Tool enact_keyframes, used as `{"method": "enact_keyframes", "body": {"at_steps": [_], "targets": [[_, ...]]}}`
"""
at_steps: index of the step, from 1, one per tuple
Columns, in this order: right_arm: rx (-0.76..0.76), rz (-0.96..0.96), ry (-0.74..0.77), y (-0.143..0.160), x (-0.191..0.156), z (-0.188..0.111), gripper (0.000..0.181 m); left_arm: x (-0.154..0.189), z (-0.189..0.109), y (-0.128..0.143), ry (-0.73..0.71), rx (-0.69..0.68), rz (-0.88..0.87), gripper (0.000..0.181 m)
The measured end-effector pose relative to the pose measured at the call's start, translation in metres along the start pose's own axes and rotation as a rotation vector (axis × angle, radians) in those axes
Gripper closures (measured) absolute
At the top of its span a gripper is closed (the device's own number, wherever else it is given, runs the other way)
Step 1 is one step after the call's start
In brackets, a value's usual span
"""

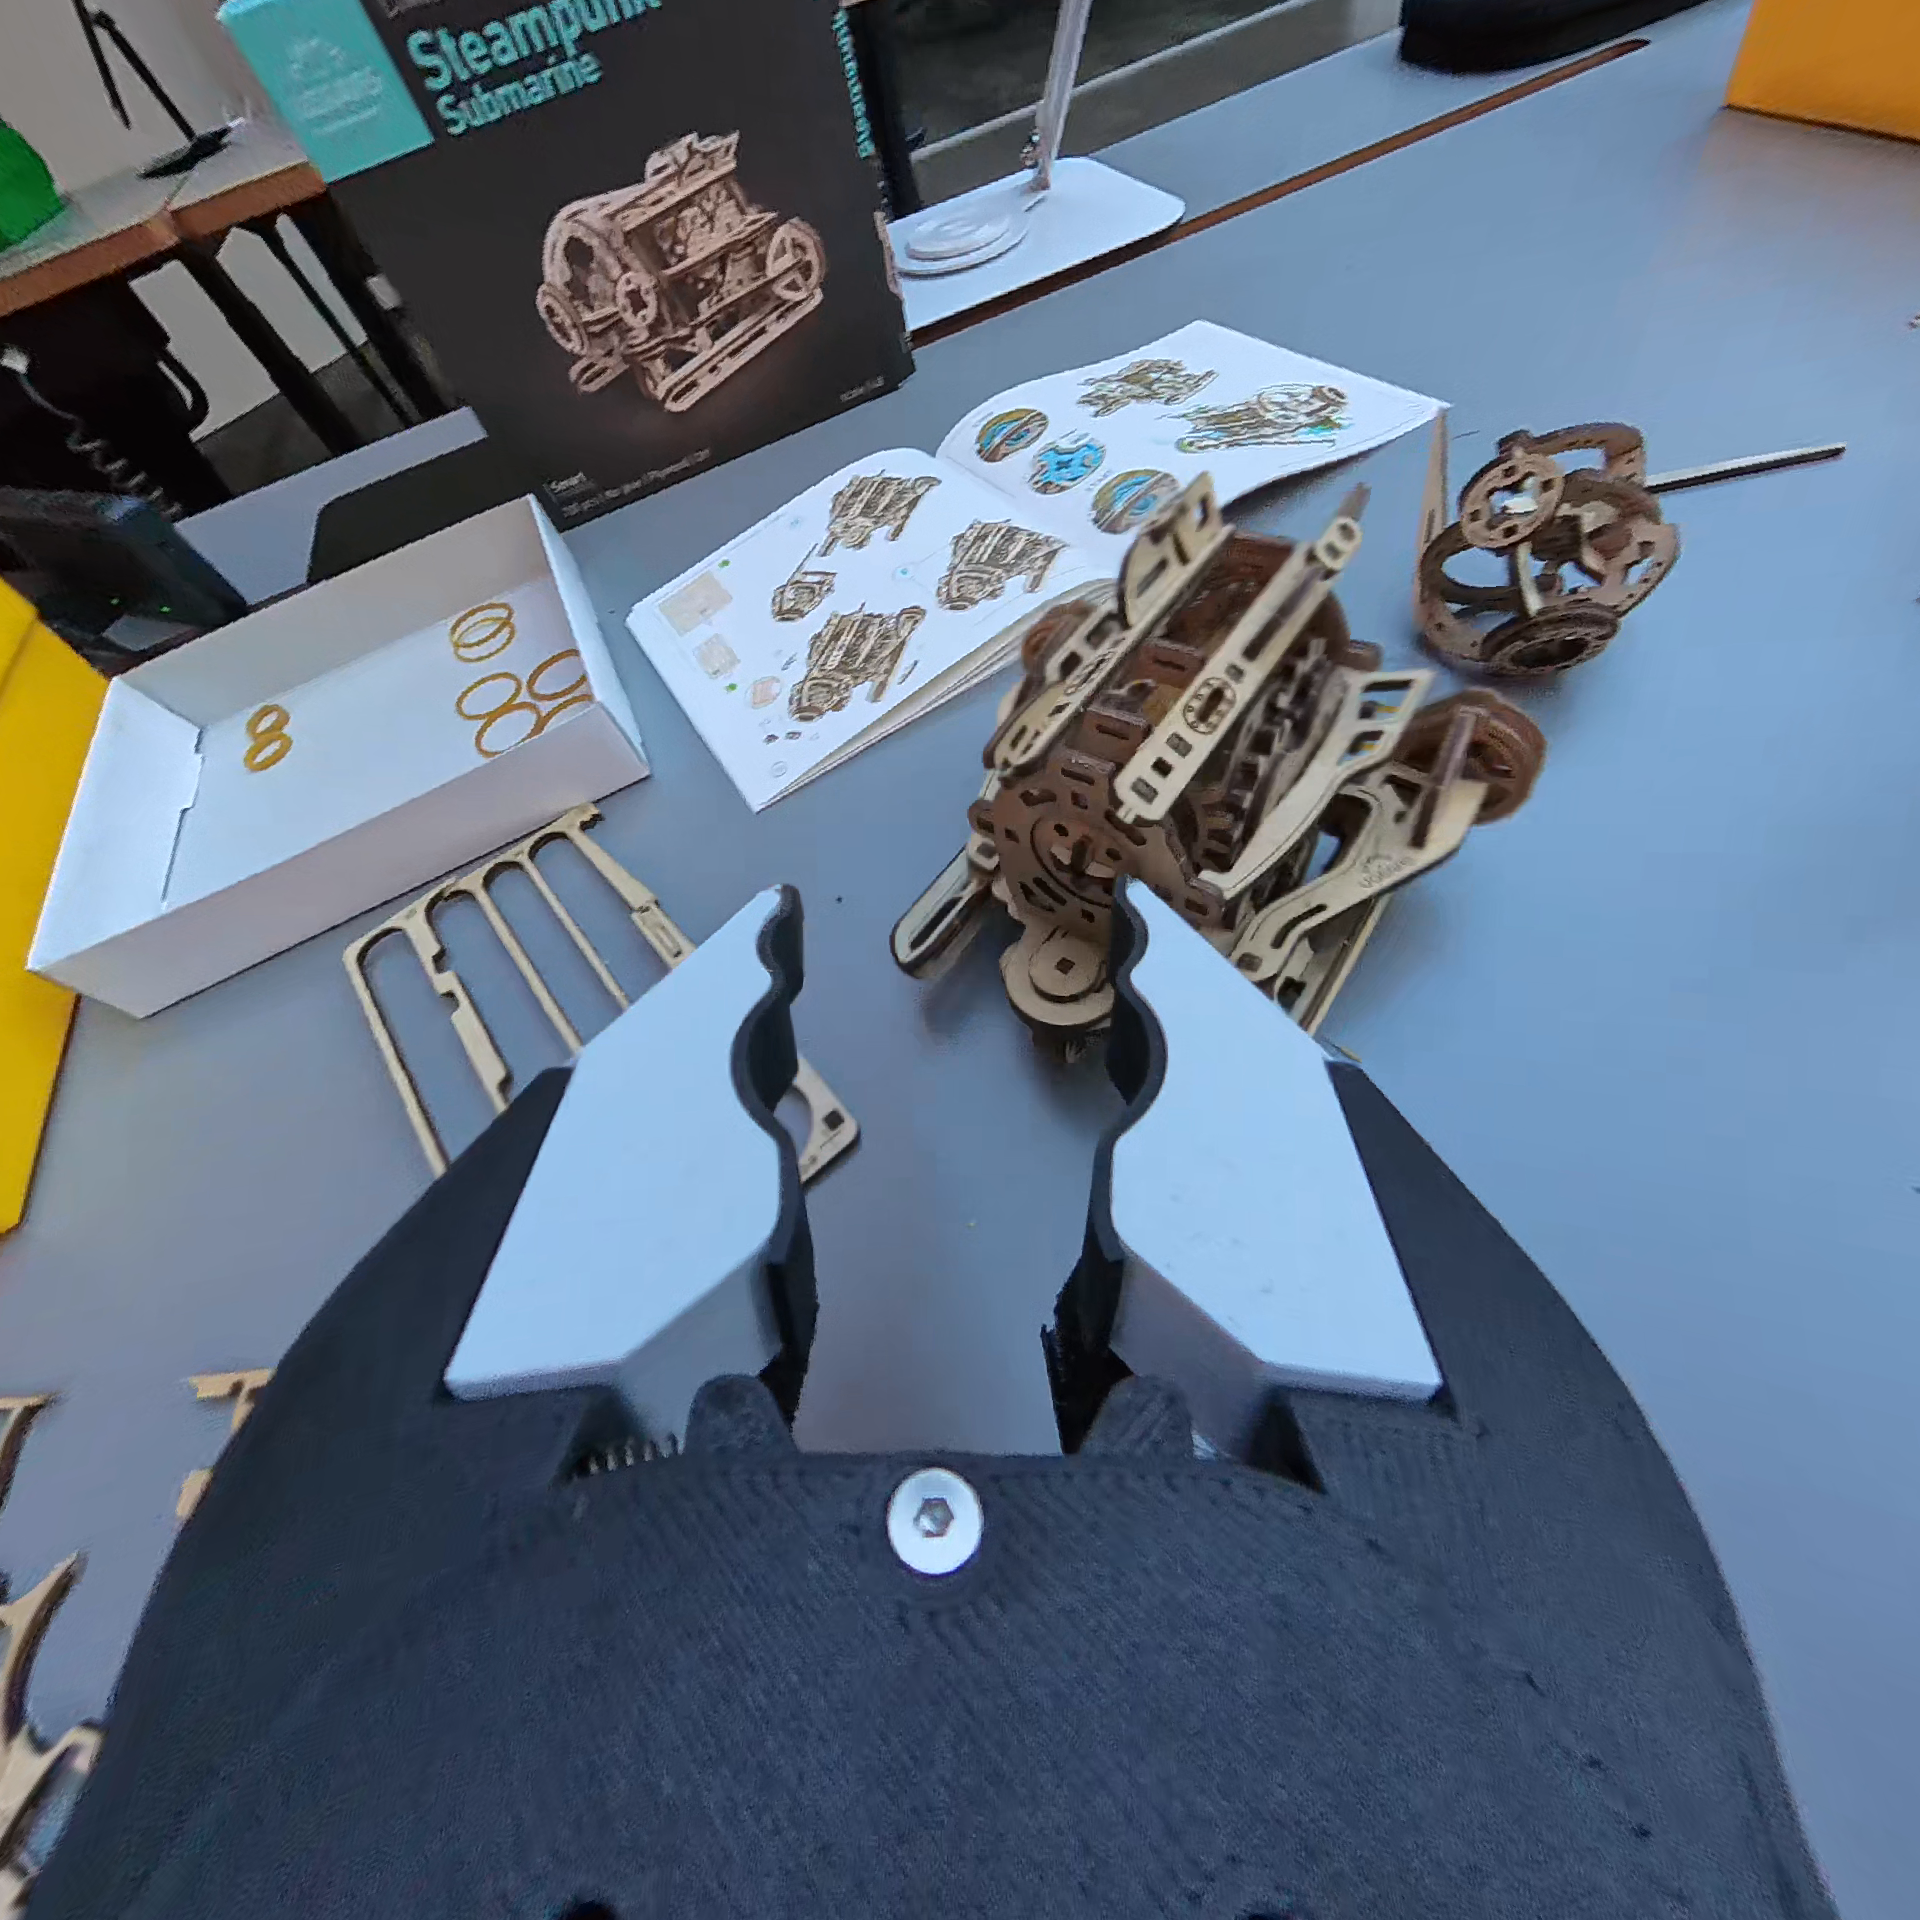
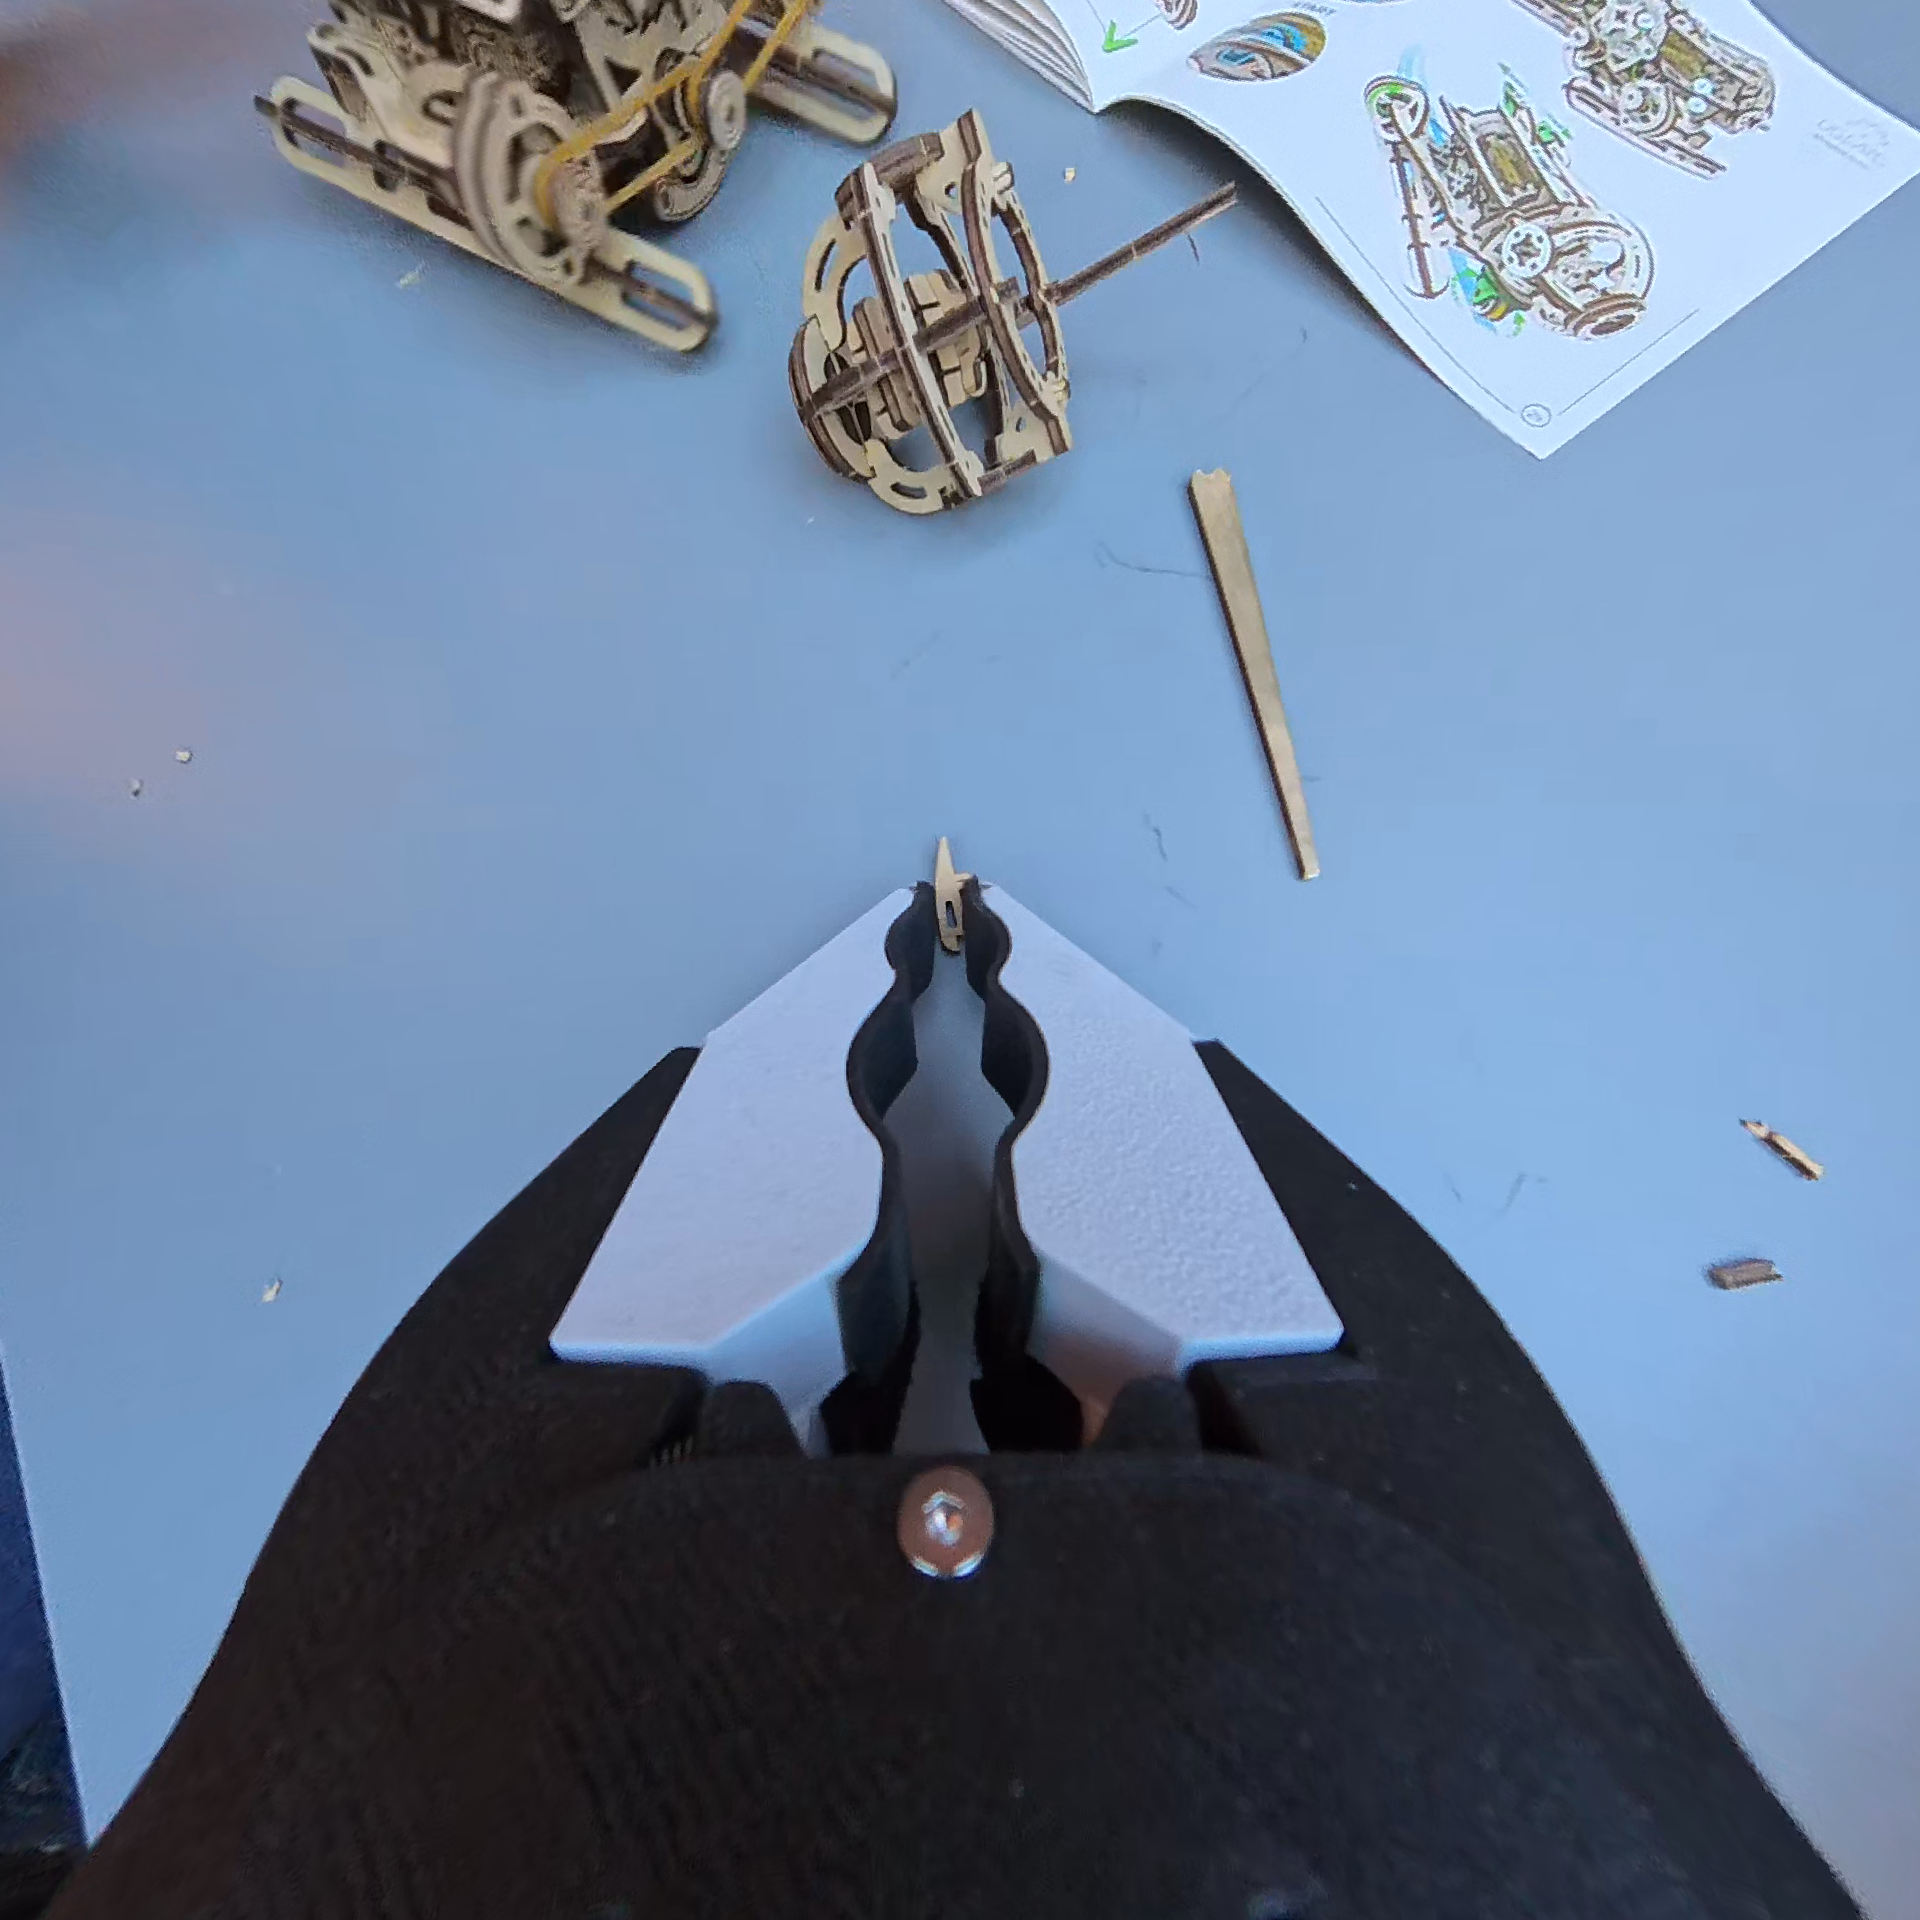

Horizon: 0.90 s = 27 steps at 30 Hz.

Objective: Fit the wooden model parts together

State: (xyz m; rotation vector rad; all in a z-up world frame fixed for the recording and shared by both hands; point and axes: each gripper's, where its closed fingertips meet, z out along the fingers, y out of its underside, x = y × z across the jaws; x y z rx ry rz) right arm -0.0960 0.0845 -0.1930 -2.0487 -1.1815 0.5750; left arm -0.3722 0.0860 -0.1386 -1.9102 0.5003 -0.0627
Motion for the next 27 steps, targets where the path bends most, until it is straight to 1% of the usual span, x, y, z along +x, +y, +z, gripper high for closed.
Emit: {"method": "enact_keyframes", "body": {"at_steps": [1,4,7,8,10,11,13,15,16,19,21,24,27], "targets": [[0.007,0.005,-0.003,-0.002,-0.001,0.0,0.178,-0.003,-0.001,0.002,-0.001,-0.005,-0.016,0.125],[0.054,0.023,-0.008,-0.011,-0.004,-0.002,0.178,-0.005,-0.007,0.006,0.028,0.007,-0.104,0.124],[0.173,0.044,0.003,-0.035,-0.012,-0.008,0.178,-0.009,-0.023,0.011,0.014,0.045,-0.21,0.129],[0.234,0.057,0.009,-0.048,-0.017,-0.01,0.178,-0.012,-0.032,0.008,0.002,0.084,-0.25,0.132],[0.392,0.079,-0.03,-0.082,-0.037,-0.015,0.178,-0.014,-0.053,-0.006,-0.017,0.206,-0.321,0.143],[0.466,0.088,-0.046,-0.1,-0.048,-0.016,0.178,-0.011,-0.063,-0.016,-0.016,0.271,-0.342,0.144],[0.588,0.085,-0.054,-0.132,-0.068,-0.014,0.178,0.001,-0.078,-0.035,0.014,0.358,-0.348,0.145],[0.675,0.073,-0.065,-0.161,-0.088,-0.01,0.178,0.02,-0.084,-0.054,0.089,0.418,-0.389,0.147],[0.706,0.063,-0.067,-0.173,-0.097,-0.007,0.178,0.033,-0.083,-0.063,0.158,0.428,-0.434,0.148],[0.756,0.018,-0.032,-0.194,-0.114,0.0,0.178,0.065,-0.071,-0.083,0.349,0.417,-0.556,0.147],[0.782,-0.01,-0.032,-0.203,-0.124,-0.001,0.178,0.074,-0.066,-0.093,0.435,0.418,-0.634,0.15],[0.786,-0.042,-0.01,-0.206,-0.132,-0.006,0.178,0.078,-0.07,-0.108,0.573,0.469,-0.755,0.157],[0.779,-0.08,0.031,-0.204,-0.136,-0.008,0.178,0.086,-0.069,-0.114,0.698,0.464,-0.833,0.159]]}}
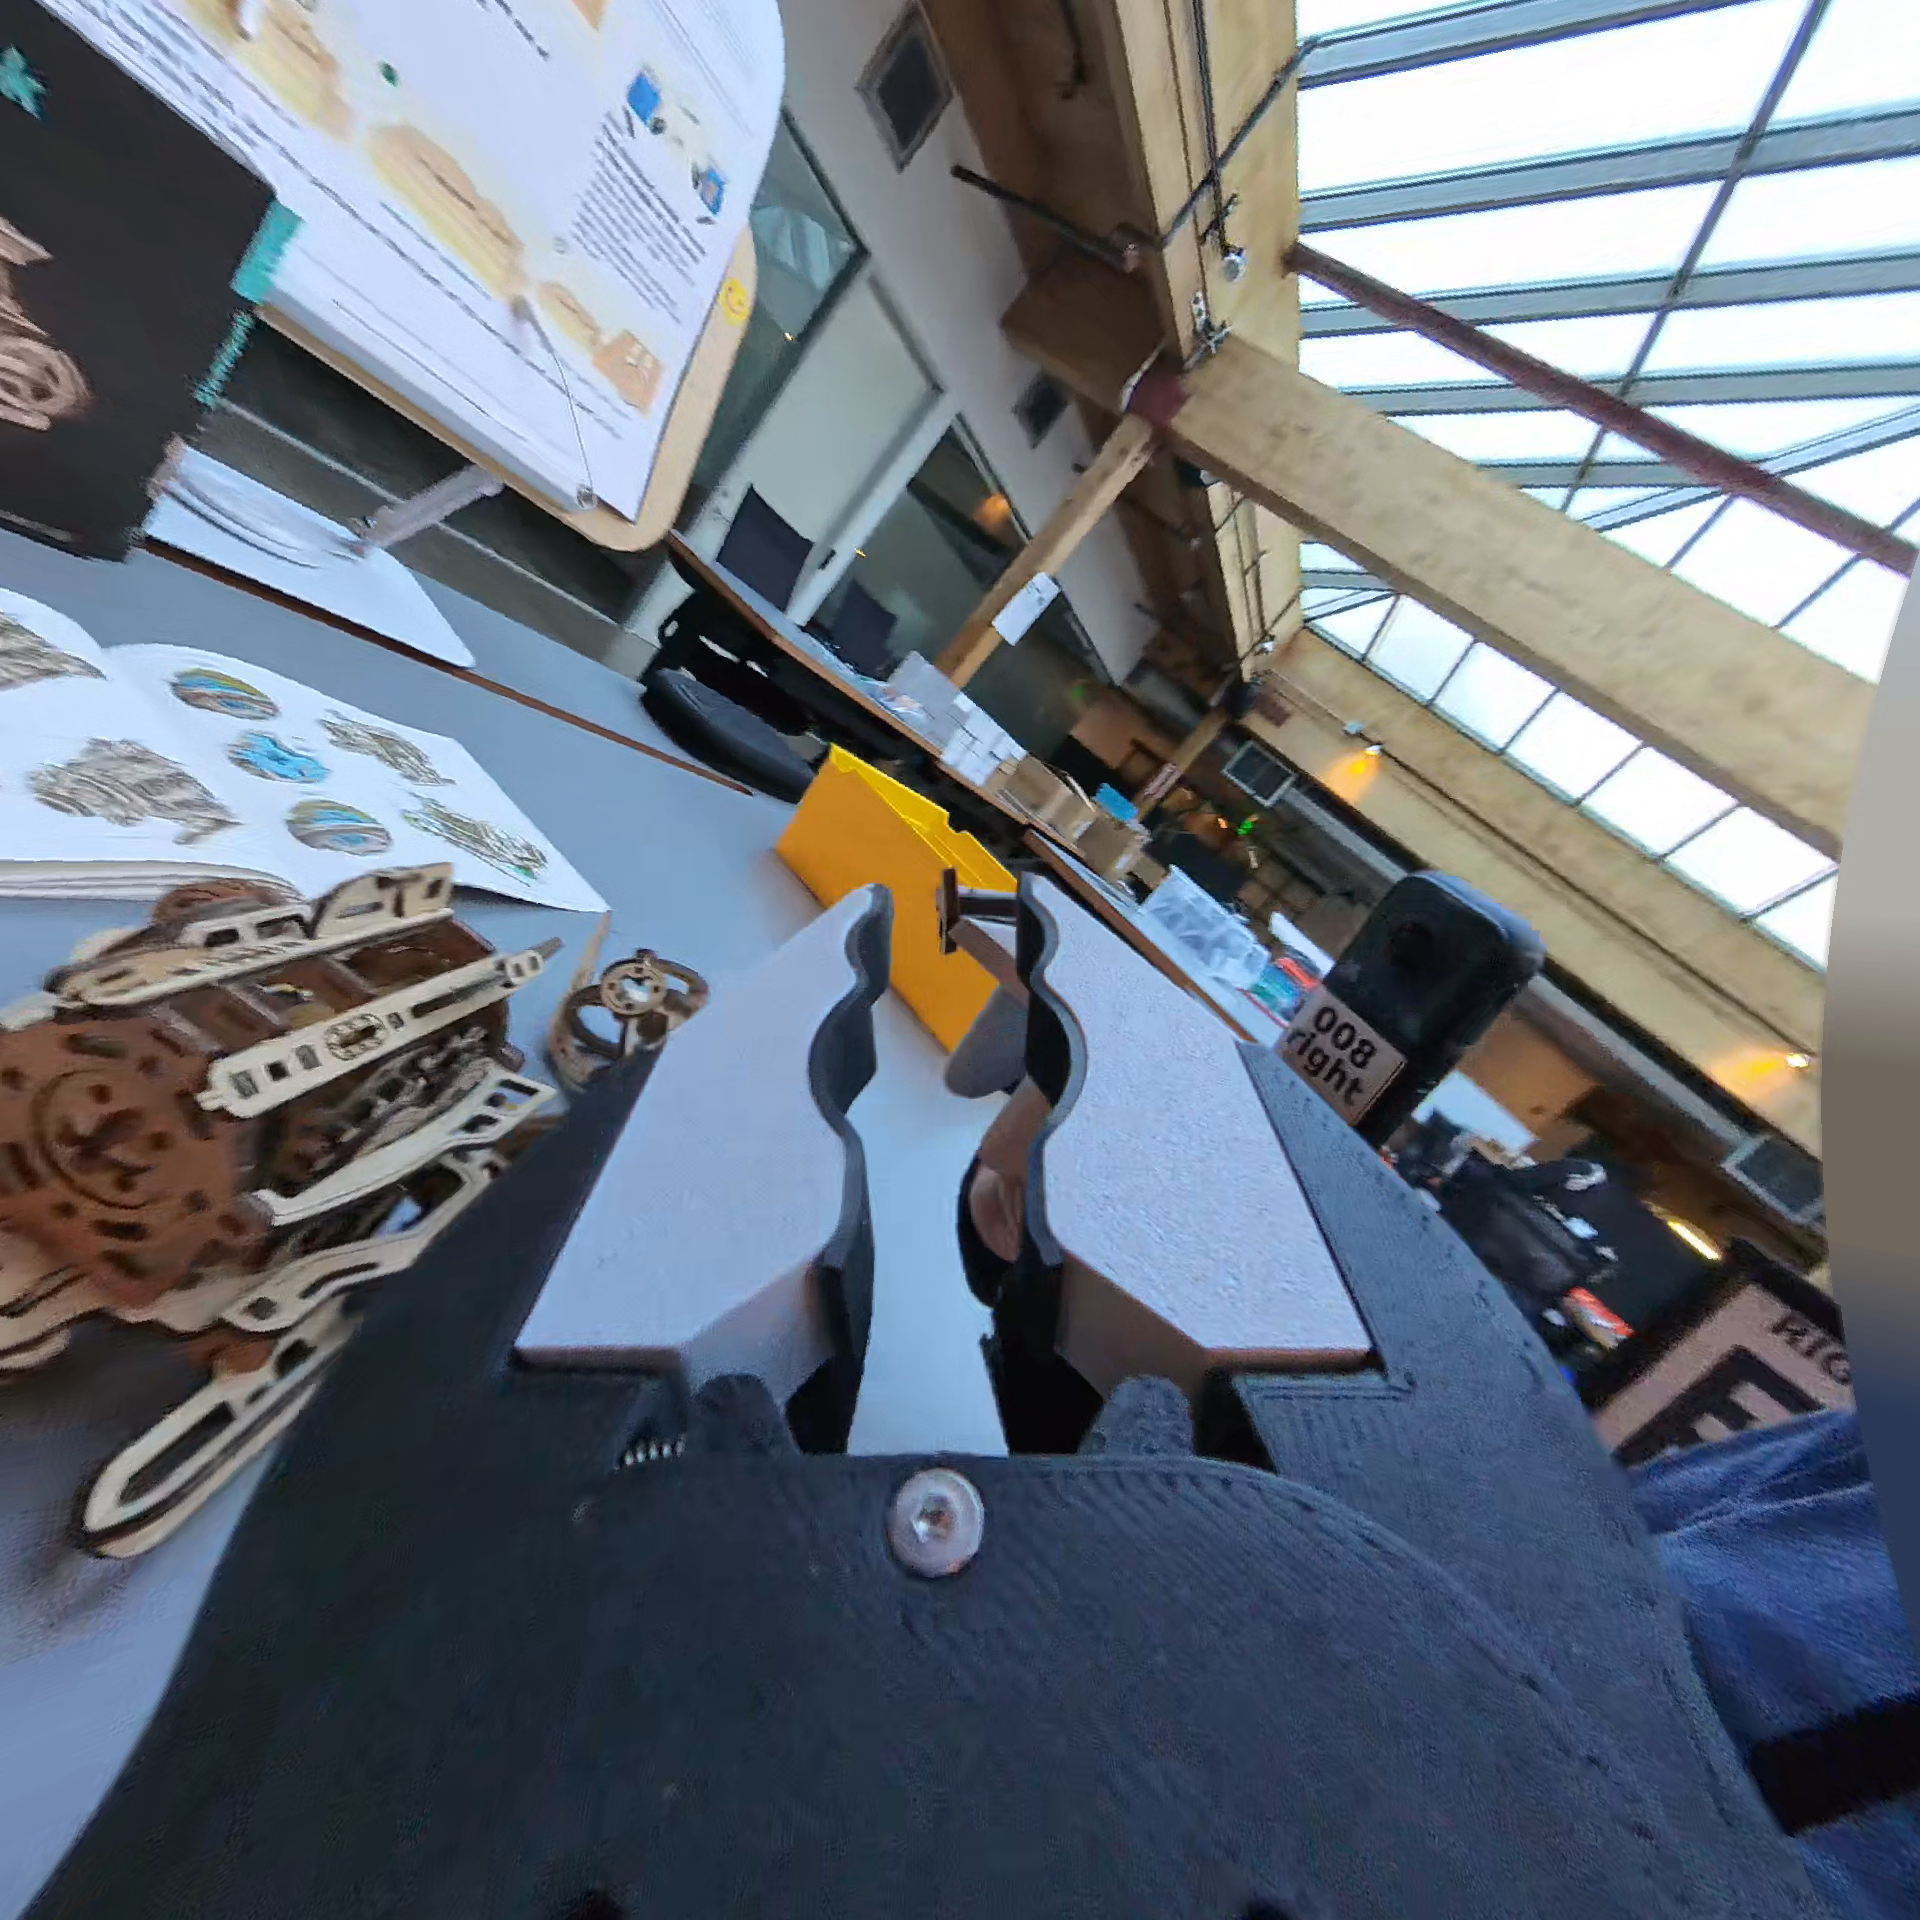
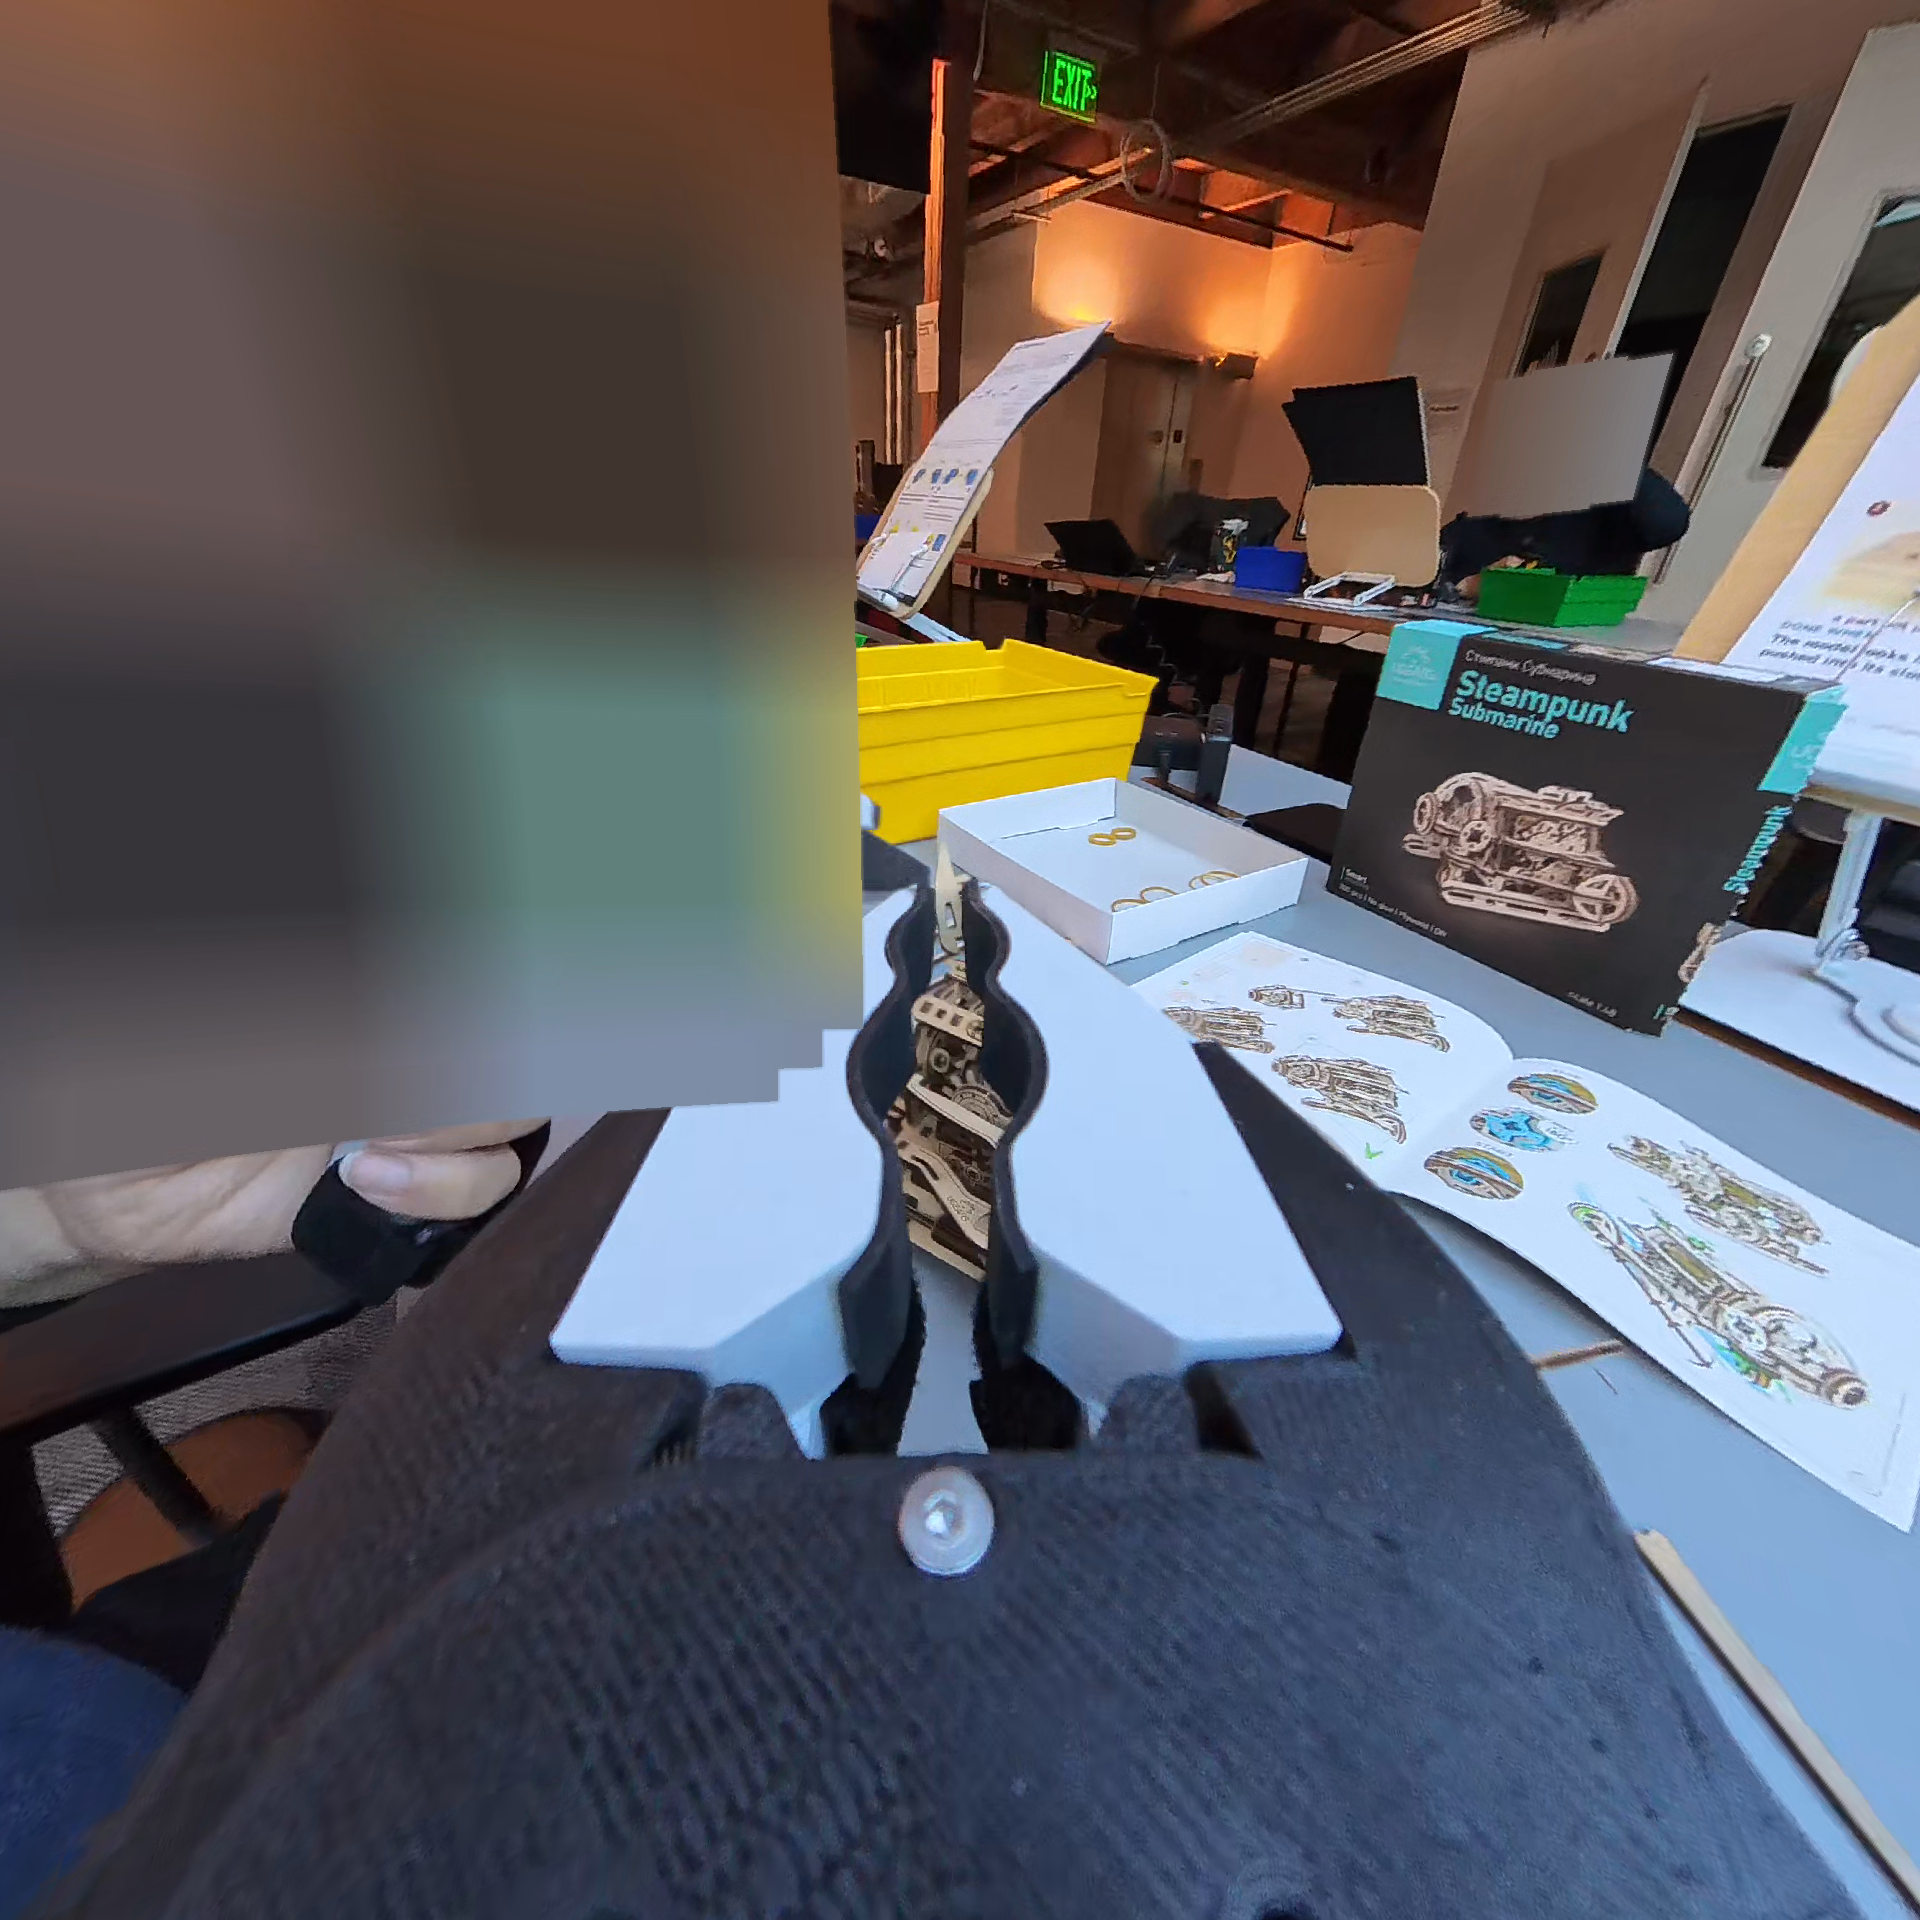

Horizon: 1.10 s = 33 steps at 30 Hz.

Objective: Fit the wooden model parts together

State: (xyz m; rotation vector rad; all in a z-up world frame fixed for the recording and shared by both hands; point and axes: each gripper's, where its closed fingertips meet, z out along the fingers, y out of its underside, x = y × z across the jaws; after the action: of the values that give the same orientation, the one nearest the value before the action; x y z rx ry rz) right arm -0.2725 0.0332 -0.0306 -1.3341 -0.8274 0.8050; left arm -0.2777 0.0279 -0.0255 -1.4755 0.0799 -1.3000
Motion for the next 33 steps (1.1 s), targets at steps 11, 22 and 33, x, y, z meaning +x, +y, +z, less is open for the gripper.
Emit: {"method": "enact_keyframes", "body": {"at_steps": [11,22,33], "targets": [[0.01,-0.143,0.022,0.004,-0.018,-0.001,0.178,0.002,-0.004,0.013,0.057,-0.065,-0.035,0.179],[-0.216,-0.242,-0.398,0.026,-0.049,-0.017,0.165,-0.01,-0.039,0.052,0.09,-0.67,0.104,0.181],[-0.385,-0.641,-0.791,0.053,-0.085,-0.027,0.156,0.01,-0.076,0.085,0.369,-1.292,-0.068,0.181]]}}
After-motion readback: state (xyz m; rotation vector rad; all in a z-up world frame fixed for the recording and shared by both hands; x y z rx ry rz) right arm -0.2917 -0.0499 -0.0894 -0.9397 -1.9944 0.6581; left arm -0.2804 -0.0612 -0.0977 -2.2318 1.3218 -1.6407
